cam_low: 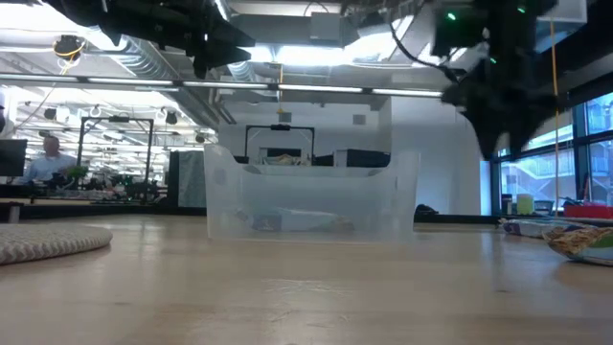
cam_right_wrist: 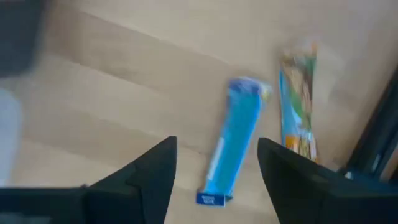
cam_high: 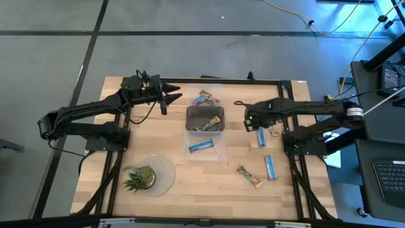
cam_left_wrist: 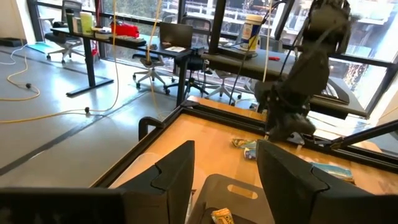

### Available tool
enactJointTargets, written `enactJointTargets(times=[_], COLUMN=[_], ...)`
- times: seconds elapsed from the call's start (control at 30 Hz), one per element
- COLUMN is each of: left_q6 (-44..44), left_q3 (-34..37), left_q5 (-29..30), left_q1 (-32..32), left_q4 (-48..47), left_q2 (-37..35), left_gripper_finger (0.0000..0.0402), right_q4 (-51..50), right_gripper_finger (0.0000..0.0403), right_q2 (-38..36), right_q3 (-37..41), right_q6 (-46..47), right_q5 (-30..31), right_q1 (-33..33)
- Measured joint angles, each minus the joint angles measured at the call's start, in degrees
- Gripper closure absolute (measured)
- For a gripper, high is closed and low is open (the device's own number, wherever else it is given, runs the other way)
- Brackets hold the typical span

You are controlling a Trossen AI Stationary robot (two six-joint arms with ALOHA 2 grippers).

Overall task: Pick and place Granola Bars by type
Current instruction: Put the blue granola bar into the bottom transparent bin

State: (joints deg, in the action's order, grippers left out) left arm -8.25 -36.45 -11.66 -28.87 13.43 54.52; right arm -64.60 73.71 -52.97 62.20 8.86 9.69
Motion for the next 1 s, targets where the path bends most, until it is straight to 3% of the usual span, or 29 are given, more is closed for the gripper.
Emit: enactJointTargets(times=[0.1,0.27,1.0], left_q6=[0.0,0.0,0.0], left_q3=[0.0,0.0,0.0], left_q5=[0.0,0.0,0.0], left_q1=[0.0,0.0,0.0], left_q4=[0.0,0.0,0.0], left_q2=[0.0,0.0,0.0], left_gripper_finger=[0.0238,0.0240,0.0239], right_q4=[2.1,7.1,22.3], right_gripper_finger=[0.0177,0.0177,0.0178], right_q2=[-0.9,-0.7,-0.5], right_q3=[5.1,10.6,22.9], right_q6=[5.3,5.5,8.9], right_q5=[-0.1,-2.5,-2.9], right_q1=[-1.6,-3.7,-4.5])
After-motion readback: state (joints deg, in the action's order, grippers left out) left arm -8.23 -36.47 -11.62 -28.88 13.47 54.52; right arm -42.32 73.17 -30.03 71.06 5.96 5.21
